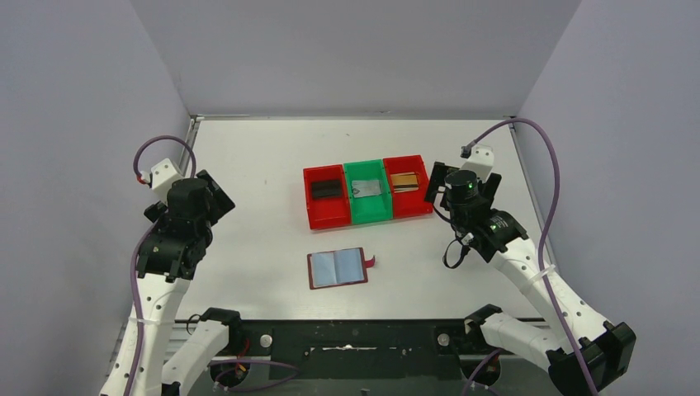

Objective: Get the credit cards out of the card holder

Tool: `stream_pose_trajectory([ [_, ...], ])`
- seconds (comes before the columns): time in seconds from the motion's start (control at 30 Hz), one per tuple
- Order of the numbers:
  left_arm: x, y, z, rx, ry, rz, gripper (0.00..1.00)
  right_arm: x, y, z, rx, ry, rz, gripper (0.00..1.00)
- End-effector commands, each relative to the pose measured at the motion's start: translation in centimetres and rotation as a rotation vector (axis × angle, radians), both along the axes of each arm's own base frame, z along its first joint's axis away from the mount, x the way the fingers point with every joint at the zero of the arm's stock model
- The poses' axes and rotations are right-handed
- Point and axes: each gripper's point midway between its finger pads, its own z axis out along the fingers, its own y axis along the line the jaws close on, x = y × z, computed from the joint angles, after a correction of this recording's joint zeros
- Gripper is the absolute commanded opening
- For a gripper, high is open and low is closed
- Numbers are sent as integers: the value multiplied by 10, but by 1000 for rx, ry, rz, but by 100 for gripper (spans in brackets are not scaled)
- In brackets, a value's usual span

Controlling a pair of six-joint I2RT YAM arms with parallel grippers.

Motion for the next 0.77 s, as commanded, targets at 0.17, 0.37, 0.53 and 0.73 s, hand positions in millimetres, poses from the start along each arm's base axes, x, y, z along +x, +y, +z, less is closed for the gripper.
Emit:
stream_pose_trajectory([
  [0.17, 5, -1, 28, 0, -91, -23, 95, 6, -1, 15, 4, -30, -12, 98],
  [0.37, 5, -2, 28, -4, -89, -23, 95, 6, -2, 18, -1, -37, -13, 98],
  [0.53, 5, -2, 31, -11, -95, -17, 95, 6, -2, 24, 0, -48, -14, 98],
  [0.73, 3, 3, 27, 16, -62, 4, 95, 6, -3, 25, 2, -54, -16, 98],
])
